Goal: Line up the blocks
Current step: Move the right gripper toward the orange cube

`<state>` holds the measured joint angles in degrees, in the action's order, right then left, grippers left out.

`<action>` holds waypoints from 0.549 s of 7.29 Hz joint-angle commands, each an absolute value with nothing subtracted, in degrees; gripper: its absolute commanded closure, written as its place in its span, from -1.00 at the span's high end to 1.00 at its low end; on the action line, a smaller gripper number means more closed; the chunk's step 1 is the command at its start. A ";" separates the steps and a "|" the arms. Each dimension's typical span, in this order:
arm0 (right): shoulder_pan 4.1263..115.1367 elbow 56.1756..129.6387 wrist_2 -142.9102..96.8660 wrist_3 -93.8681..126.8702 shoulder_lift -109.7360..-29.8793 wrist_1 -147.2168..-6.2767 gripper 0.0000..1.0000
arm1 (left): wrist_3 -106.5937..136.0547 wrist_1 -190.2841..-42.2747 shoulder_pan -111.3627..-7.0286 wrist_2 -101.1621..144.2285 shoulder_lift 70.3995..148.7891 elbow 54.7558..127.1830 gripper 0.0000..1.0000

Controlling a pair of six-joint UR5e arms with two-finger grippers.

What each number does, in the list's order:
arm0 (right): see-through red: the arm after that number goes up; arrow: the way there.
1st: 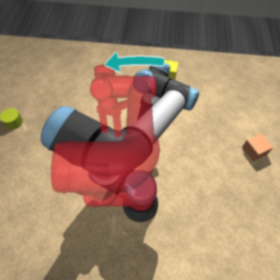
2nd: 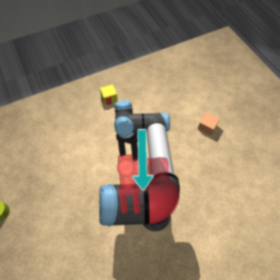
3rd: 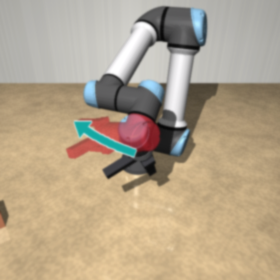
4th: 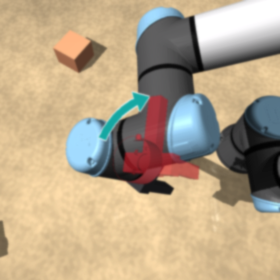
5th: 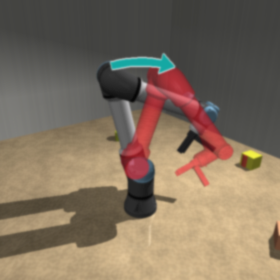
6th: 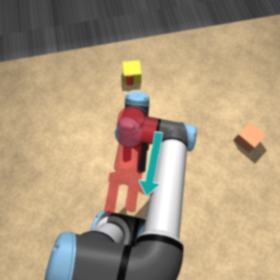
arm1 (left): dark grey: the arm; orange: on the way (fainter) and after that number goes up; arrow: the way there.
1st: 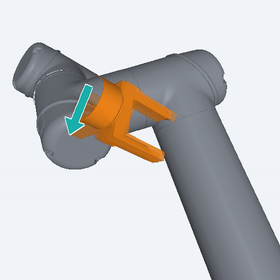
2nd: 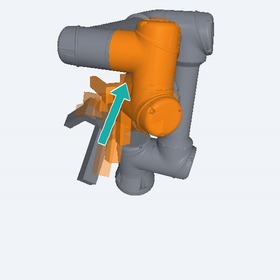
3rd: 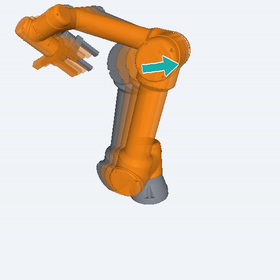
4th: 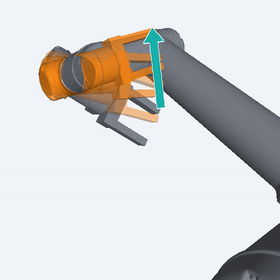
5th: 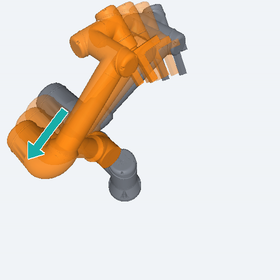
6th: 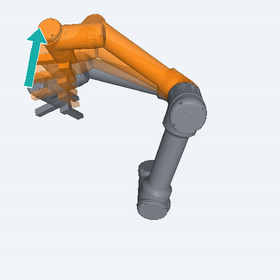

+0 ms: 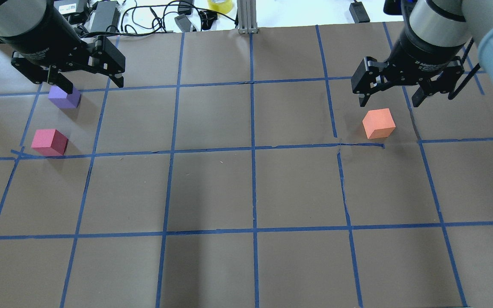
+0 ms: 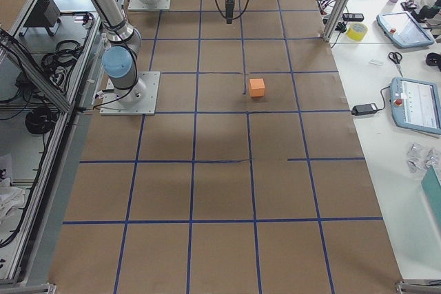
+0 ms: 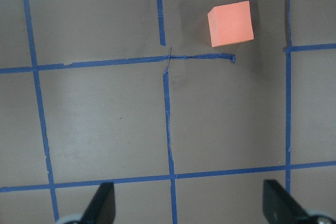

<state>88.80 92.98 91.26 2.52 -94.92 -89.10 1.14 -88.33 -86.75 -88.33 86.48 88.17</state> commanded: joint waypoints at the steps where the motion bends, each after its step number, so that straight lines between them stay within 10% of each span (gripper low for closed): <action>1: 88.77 92.90 91.32 2.46 -95.18 -90.16 1.00 | 1.14 -88.33 -86.57 -88.33 86.48 88.15 1.00; 4: 88.77 92.81 91.41 2.55 -95.19 -90.70 1.00 | 1.14 -88.33 -86.57 -88.33 86.31 88.15 1.00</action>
